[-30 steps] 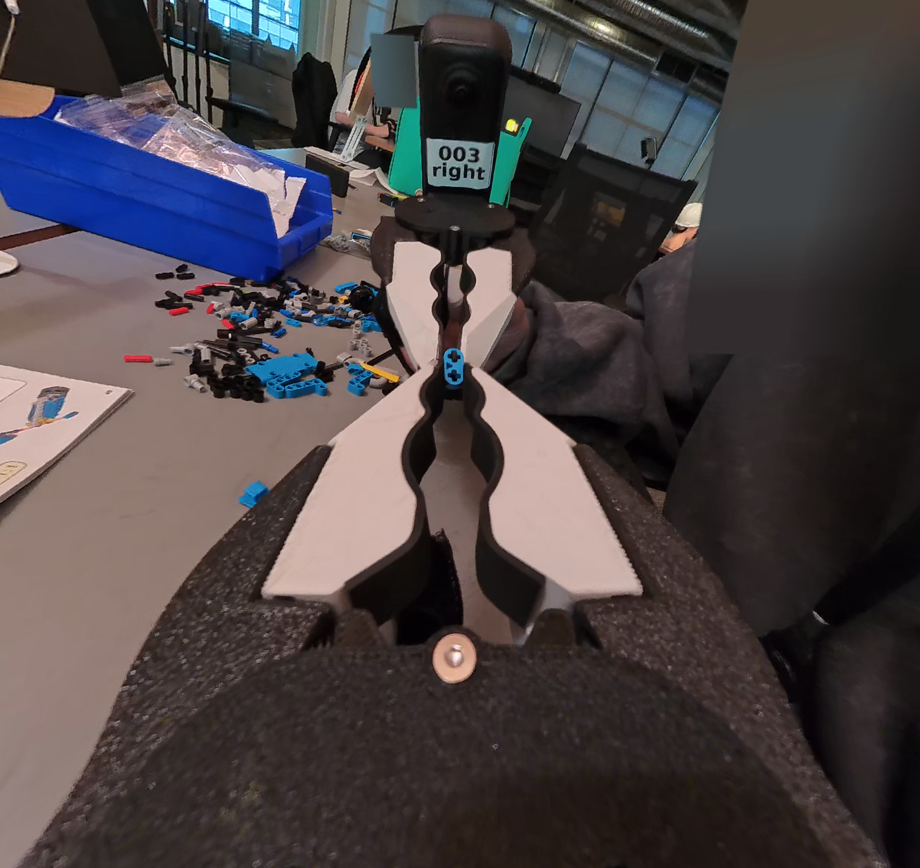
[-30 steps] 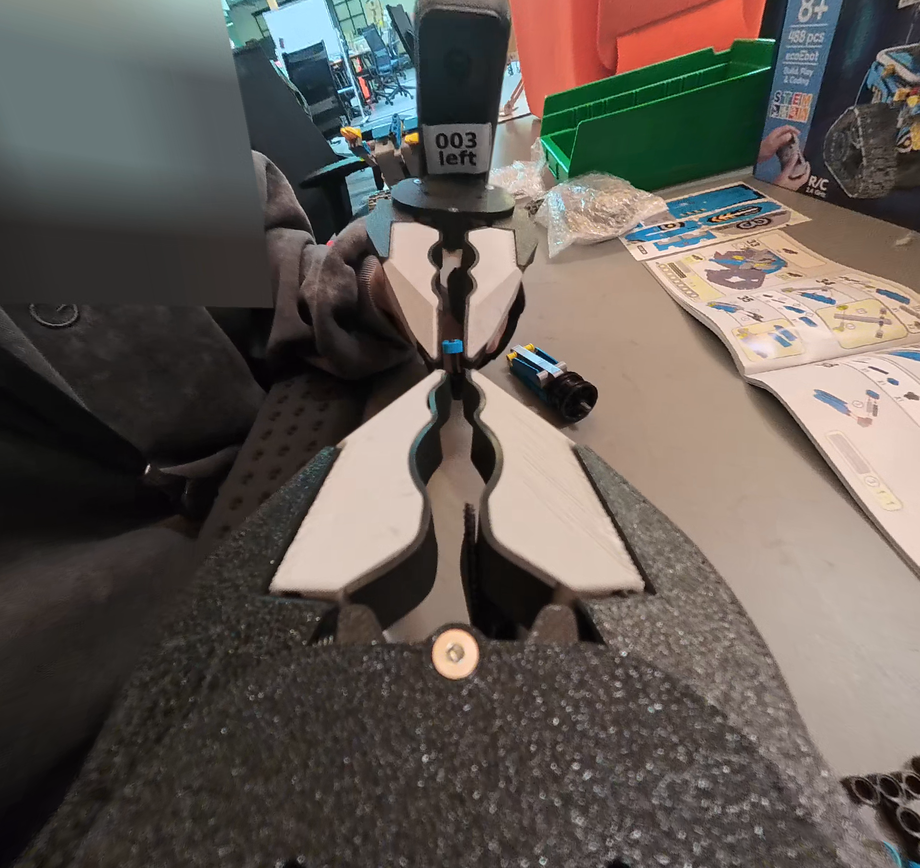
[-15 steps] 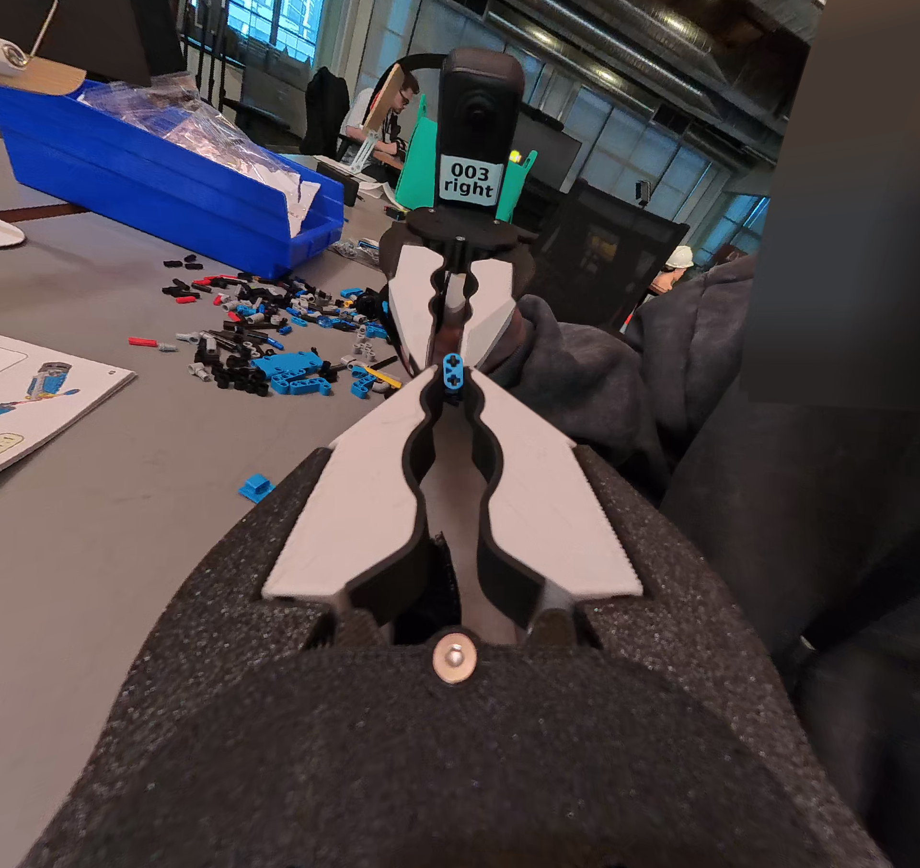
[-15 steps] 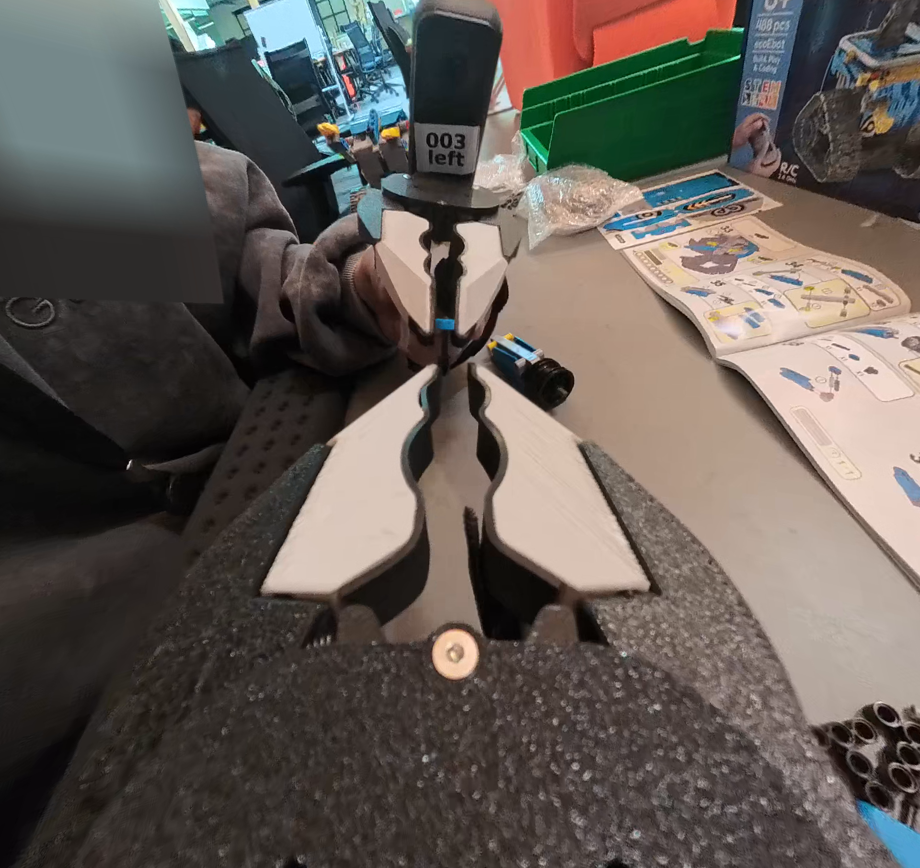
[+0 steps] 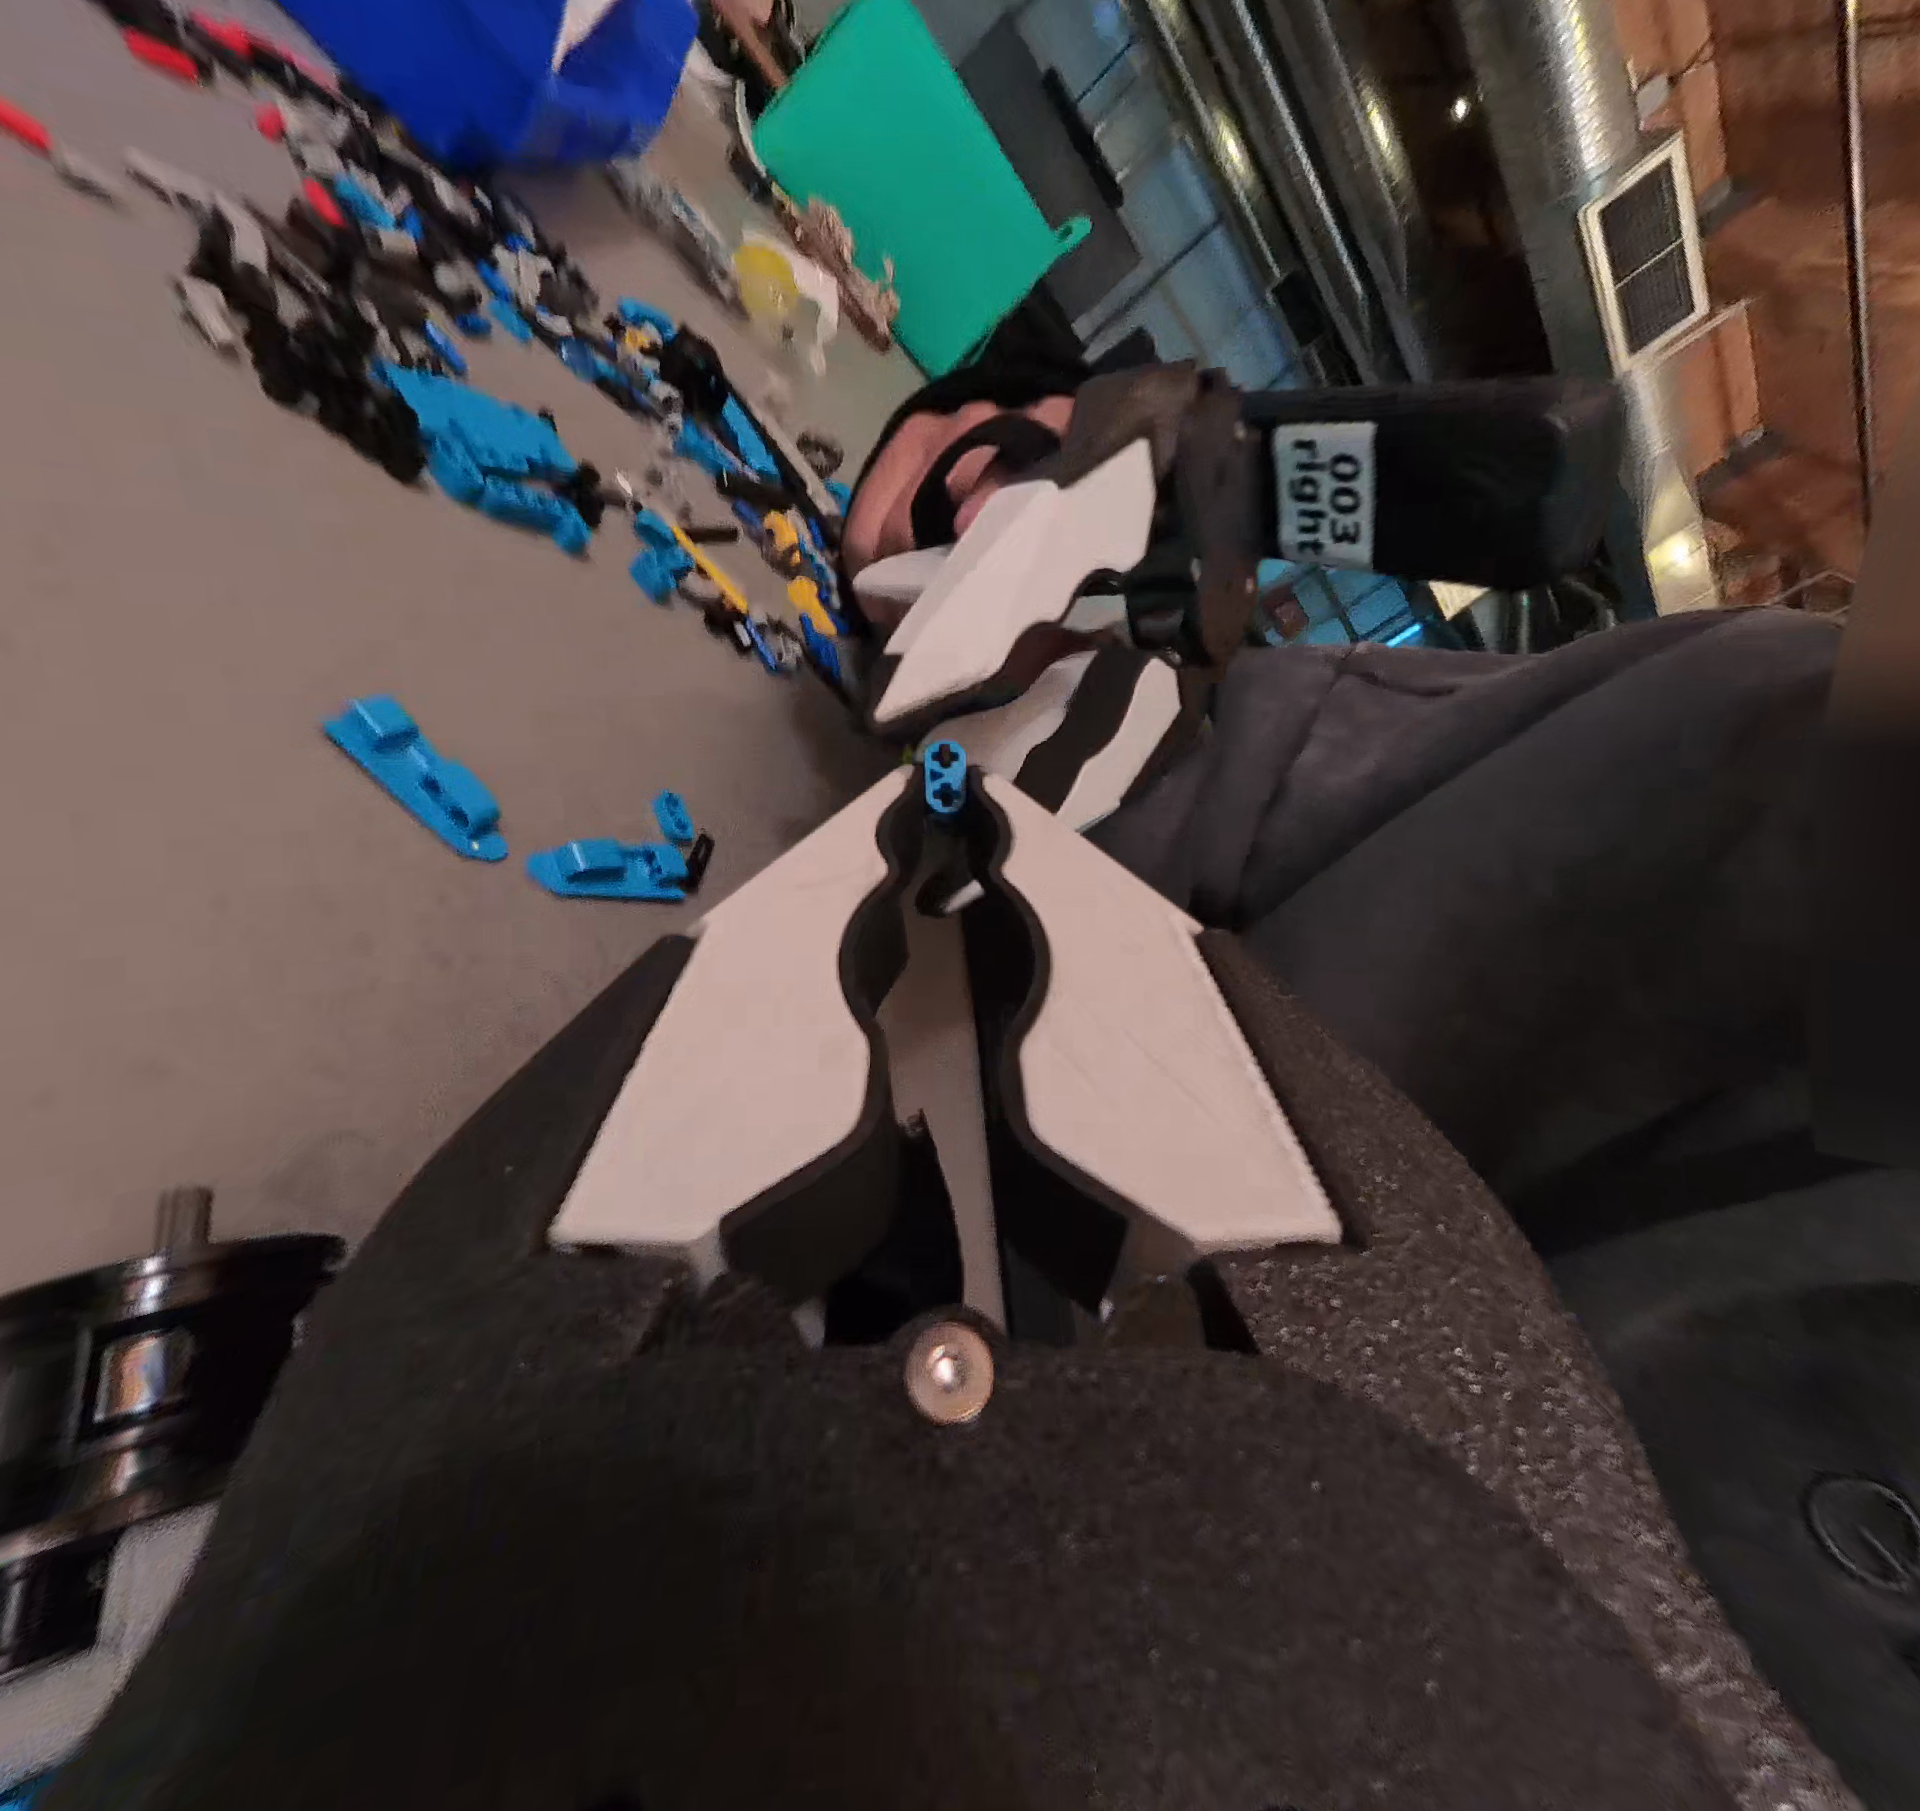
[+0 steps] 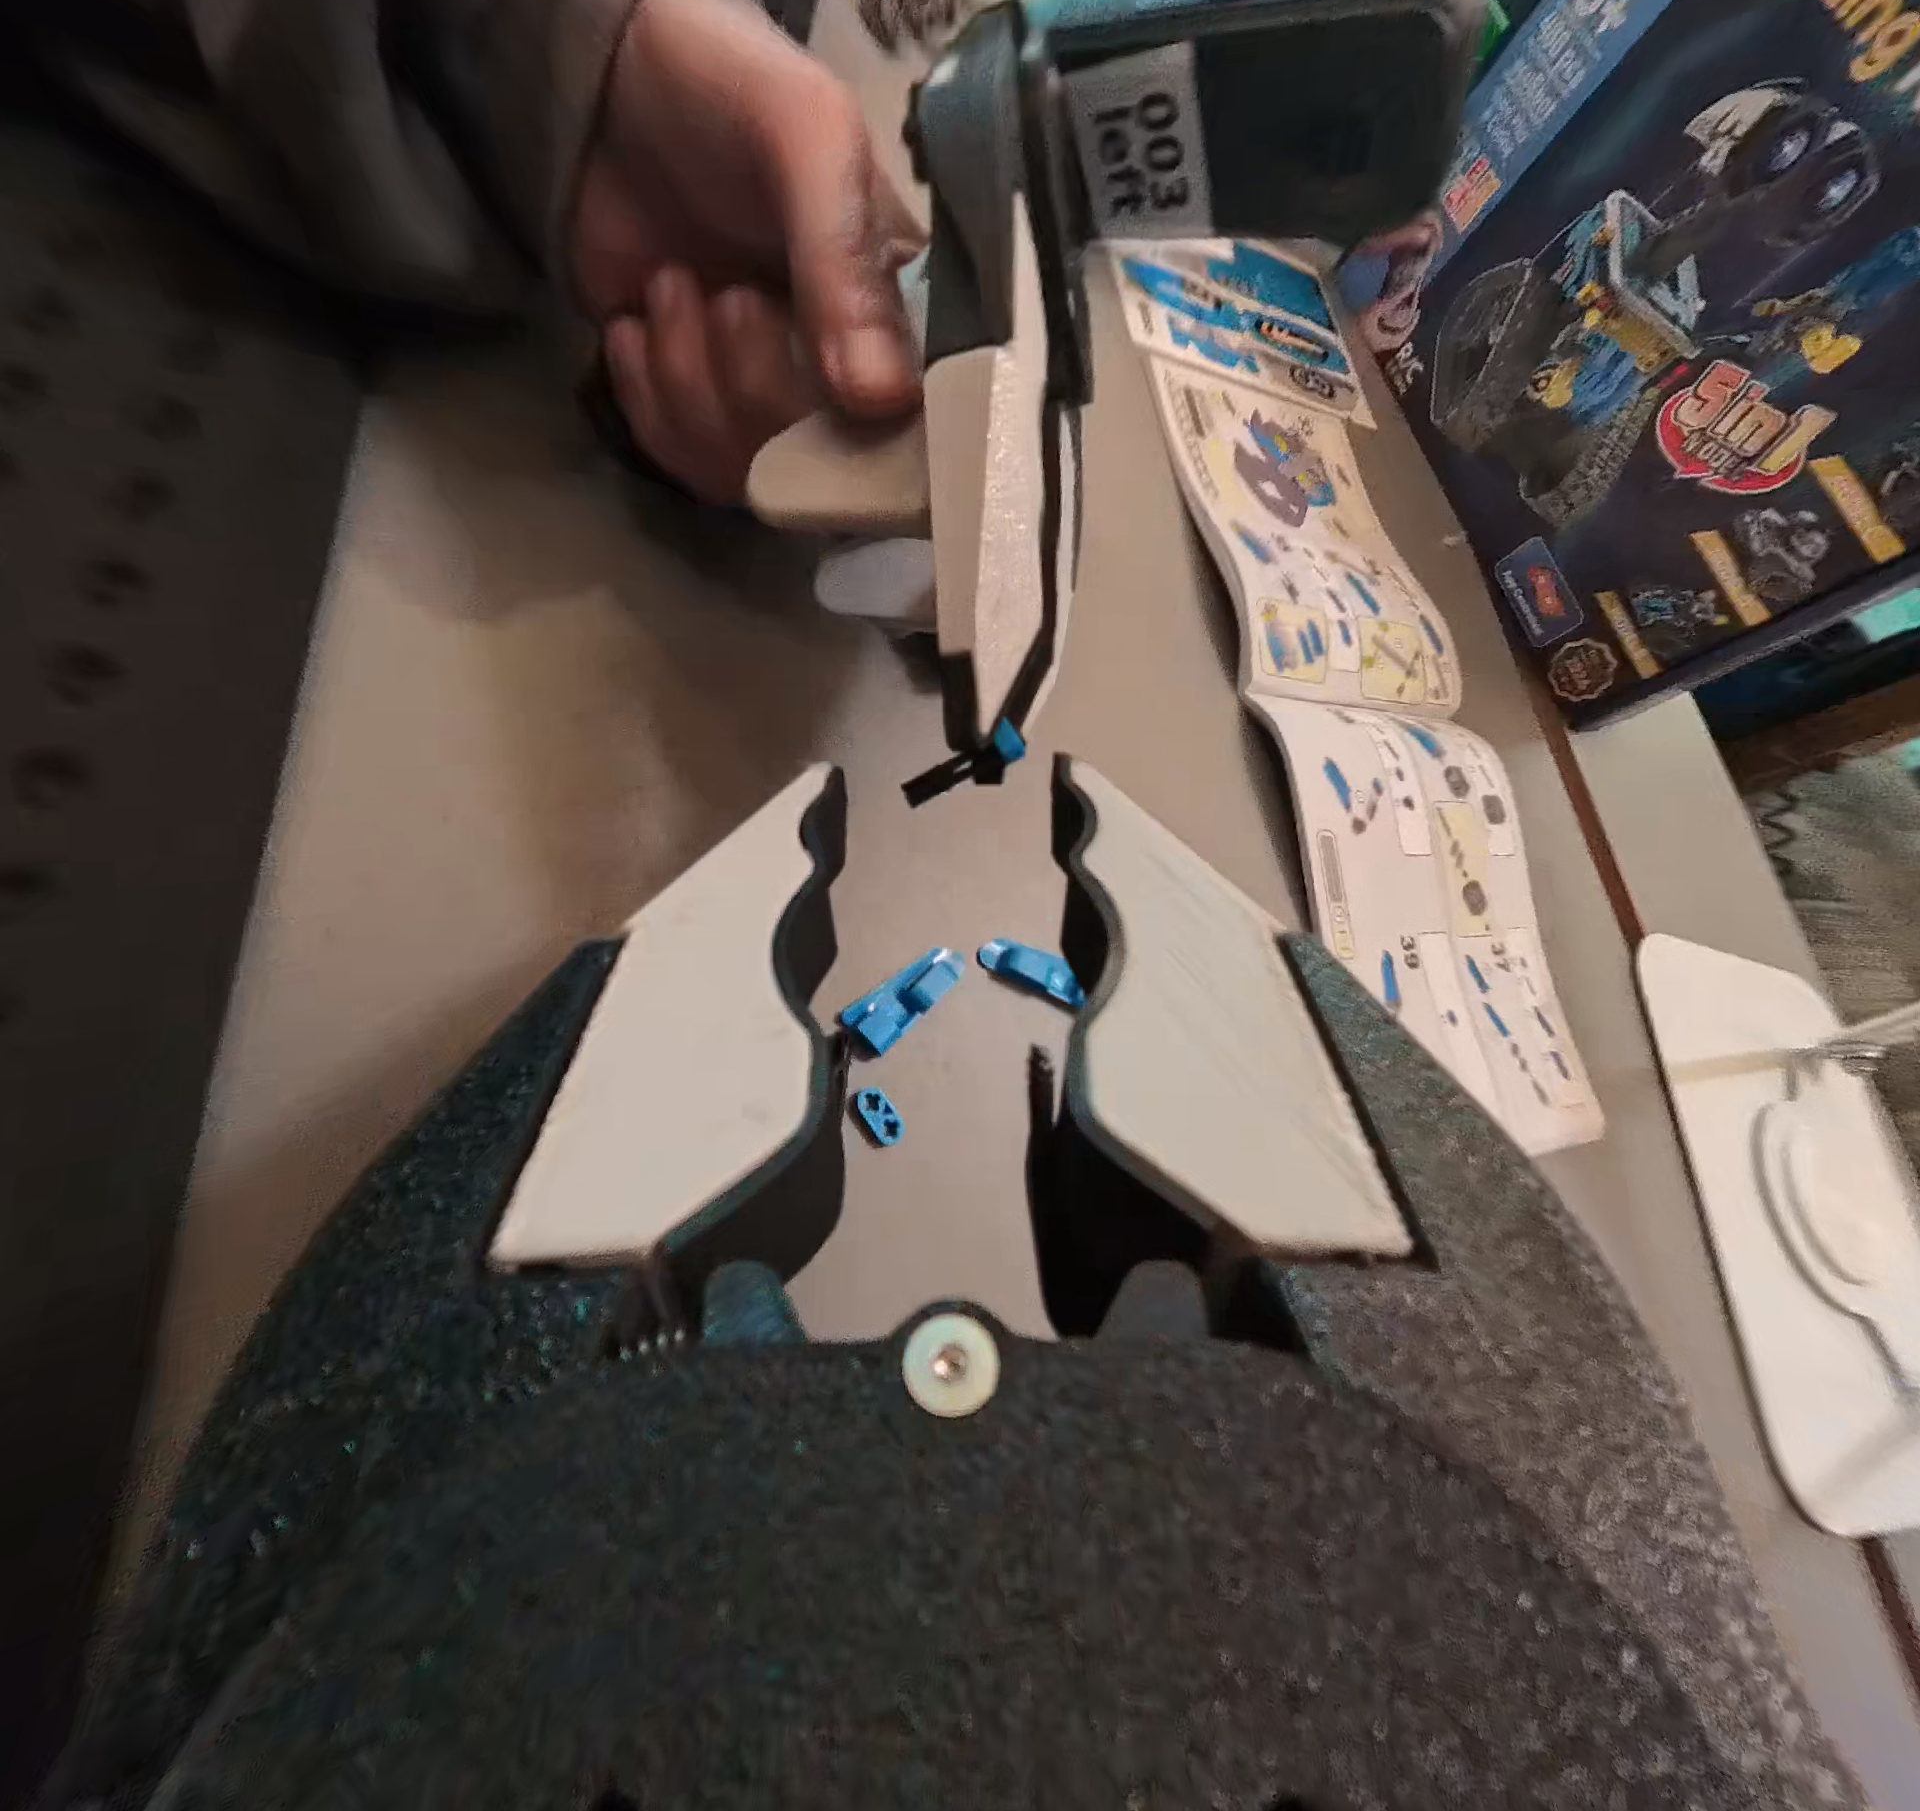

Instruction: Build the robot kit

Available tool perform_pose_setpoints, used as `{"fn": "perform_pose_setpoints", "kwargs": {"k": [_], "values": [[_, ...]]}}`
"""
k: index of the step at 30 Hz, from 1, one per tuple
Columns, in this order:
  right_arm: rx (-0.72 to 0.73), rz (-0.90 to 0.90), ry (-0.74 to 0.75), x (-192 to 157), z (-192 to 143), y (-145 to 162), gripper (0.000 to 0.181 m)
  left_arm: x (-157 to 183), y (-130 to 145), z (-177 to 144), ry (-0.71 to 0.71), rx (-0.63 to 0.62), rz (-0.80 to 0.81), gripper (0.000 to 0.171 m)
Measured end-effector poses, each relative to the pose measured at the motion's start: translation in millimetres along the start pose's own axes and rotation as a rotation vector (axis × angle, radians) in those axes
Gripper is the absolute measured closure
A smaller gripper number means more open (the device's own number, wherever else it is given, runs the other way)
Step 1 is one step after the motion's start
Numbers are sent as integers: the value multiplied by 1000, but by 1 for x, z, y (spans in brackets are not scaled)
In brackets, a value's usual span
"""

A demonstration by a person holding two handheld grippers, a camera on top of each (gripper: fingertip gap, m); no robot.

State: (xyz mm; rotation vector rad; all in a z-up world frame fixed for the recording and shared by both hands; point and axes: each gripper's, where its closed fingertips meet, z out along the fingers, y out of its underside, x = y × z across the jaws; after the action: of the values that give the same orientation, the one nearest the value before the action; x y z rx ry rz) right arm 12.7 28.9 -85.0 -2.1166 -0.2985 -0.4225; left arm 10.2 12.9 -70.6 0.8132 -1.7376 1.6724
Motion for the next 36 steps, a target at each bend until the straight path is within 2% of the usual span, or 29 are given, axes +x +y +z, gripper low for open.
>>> {"fn": "perform_pose_setpoints", "kwargs": {"k": [3, 7, 14, 17, 22, 25, 32, 36], "values": [[-68, -79, 17, -5, 5, 8, 148, -10, 12, 2, -44, -76, -21, 165], [-120, -128, 14, -10, 9, 15, 157, -15, 17, 1, -48, -96, -72, 166], [-156, -141, 20, -11, 14, 17, 155, -20, 19, 1, -67, -99, -104, 165], [-151, -144, 68, -3, 15, 16, 143, -22, 18, 0, -75, -90, -114, 165], [-157, -222, 94, -4, 13, 14, 158, -23, 12, -2, -69, -54, -136, 165], [-177, -243, 116, -1, 15, 16, 158, -28, 11, -2, -92, -47, -141, 165], [-157, -162, 130, 8, 12, 13, 159, -26, 1, -3, -89, 15, -121, 165], [-201, -161, 139, 9, 15, 14, 160, -30, 2, -4, -106, 30, -140, 165]]}}
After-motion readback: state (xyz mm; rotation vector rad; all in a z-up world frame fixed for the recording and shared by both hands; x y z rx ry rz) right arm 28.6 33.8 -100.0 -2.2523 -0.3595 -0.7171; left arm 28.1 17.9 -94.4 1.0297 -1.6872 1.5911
